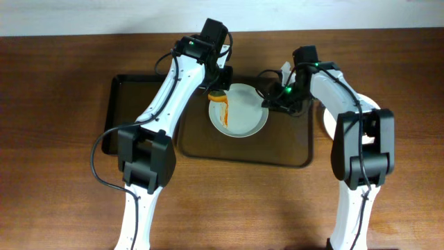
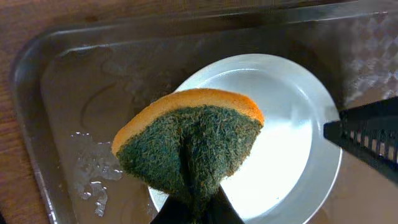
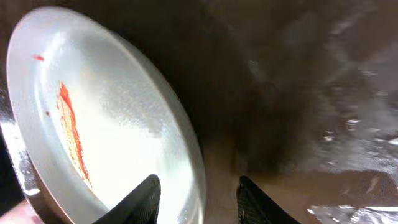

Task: Clean dirty plates on tray and stack at the side
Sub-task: 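Scrub the last plate with the sponge in the left gripper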

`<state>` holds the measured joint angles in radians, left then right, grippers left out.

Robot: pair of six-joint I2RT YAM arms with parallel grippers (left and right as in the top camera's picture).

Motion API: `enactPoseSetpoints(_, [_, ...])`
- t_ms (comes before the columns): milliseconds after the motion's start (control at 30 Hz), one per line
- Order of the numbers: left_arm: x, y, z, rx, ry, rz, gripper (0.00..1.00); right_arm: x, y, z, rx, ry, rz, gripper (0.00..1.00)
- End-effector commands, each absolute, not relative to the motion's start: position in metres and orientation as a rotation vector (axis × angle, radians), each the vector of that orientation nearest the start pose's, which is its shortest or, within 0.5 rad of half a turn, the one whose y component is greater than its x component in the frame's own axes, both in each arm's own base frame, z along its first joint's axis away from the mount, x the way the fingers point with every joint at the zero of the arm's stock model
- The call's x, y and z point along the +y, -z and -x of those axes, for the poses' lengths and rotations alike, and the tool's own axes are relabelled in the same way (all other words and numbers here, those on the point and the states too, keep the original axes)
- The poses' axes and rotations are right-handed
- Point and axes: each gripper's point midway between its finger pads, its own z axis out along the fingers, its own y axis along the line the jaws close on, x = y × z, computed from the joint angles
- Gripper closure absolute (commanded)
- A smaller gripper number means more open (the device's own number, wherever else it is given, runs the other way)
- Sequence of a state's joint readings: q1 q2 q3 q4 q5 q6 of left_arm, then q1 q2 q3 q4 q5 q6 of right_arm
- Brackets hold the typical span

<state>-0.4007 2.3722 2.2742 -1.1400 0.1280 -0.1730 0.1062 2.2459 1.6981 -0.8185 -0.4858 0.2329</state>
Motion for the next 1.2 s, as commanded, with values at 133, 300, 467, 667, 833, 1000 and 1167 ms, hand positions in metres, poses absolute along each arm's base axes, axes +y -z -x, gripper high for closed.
enactPoseSetpoints(133, [-0.233, -0.065, -0.492, 2.886, 0.323, -0.287, 1.00, 0.139, 0.004, -0.455, 2.976, -0.716, -0.061, 0.96])
enactPoseSetpoints(300, [-0.232, -0.028, -0.486, 2.959, 0.298, -0.289, 1.00, 0.139, 0.004, -0.460, 2.956, -0.717, -0.054, 0.96])
enactPoseSetpoints(467, [-0.234, 0.010, -0.468, 3.084, 0.264, -0.134, 1.00, 0.139, 0.004, -0.460, 2.956, -0.717, -0.053, 0.96])
enactPoseSetpoints(667, [-0.245, 0.024, -0.399, 3.348, 0.194, -0.096, 1.00, 0.138, 0.004, -0.461, 2.954, -0.700, -0.054, 0.96])
enactPoseSetpoints(833, [-0.254, 0.027, -0.414, 3.256, 0.161, -0.158, 1.00, 0.138, 0.004, -0.461, 2.955, -0.700, -0.055, 0.96])
enactPoseSetpoints(1000, [-0.202, 0.019, -0.488, 2.860, -0.340, 0.145, 1.00, 0.138, 0.004, -0.461, 2.955, -0.700, -0.054, 0.96])
enactPoseSetpoints(1167, [-0.199, 0.019, -0.481, 2.877, -0.378, 0.141, 1.00, 0.138, 0.005, -0.461, 2.955, -0.700, -0.054, 0.96])
